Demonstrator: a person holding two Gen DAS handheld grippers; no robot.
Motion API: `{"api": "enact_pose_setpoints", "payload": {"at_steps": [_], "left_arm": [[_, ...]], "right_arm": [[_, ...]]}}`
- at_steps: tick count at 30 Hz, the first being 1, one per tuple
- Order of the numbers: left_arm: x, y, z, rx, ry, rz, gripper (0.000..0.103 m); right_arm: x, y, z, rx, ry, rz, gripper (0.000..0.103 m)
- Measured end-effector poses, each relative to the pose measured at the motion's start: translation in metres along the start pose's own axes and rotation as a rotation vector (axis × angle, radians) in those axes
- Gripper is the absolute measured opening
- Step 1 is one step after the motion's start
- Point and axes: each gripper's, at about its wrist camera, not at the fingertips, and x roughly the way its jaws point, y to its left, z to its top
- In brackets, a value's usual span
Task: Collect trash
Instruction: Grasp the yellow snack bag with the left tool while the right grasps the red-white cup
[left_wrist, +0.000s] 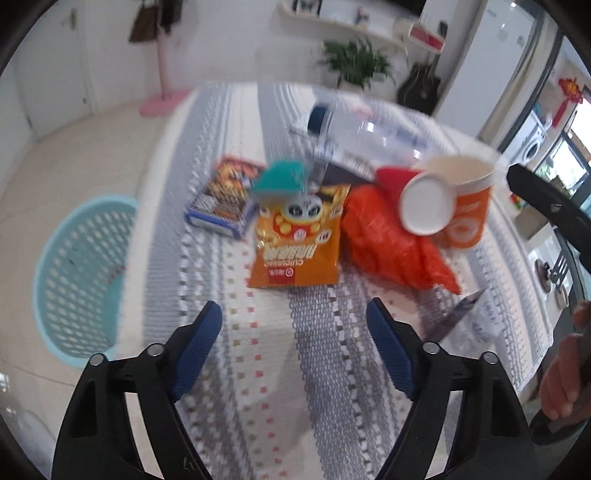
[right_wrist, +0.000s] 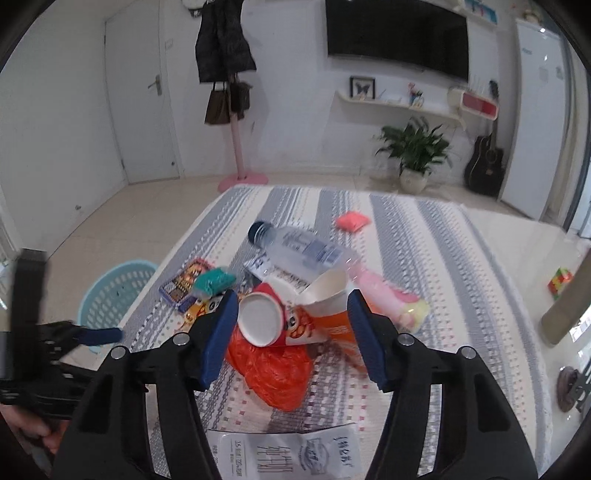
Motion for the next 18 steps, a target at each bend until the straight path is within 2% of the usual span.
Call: {"api": "enact_pose_setpoints", "payload": {"at_steps": [3, 7, 11, 16, 18], "left_arm": [[0.020, -0.001, 0.005, 0.032, 0.026, 0.022, 0.075], [0.038, -0.004, 0.016, 0.056, 0.028, 0.050, 0.067], [0.055, -0.005, 0.022, 0.087, 0.021, 0.088, 0.057], [0.056, -0.008, 0.025, 0.112, -0.004, 0.076, 0.045], [0.052, -0.013, 0.023, 0.132, -0.020, 0.074, 0.035]], "right_arm": [[0.020, 0.002, 0.002, 0.016, 0.048, 0.023, 0.058], [0.046, 0.005, 0.007, 0.035, 0.097, 0.041, 0.058], [0.068, 0.011, 0.008, 0.037, 0.156, 0.034, 0.059], [0.088, 0.017, 0.004, 0.039, 0.201, 0.032, 0.063], [0.096, 0.018, 0.004, 0.042, 0.216, 0.017, 0.064]]}}
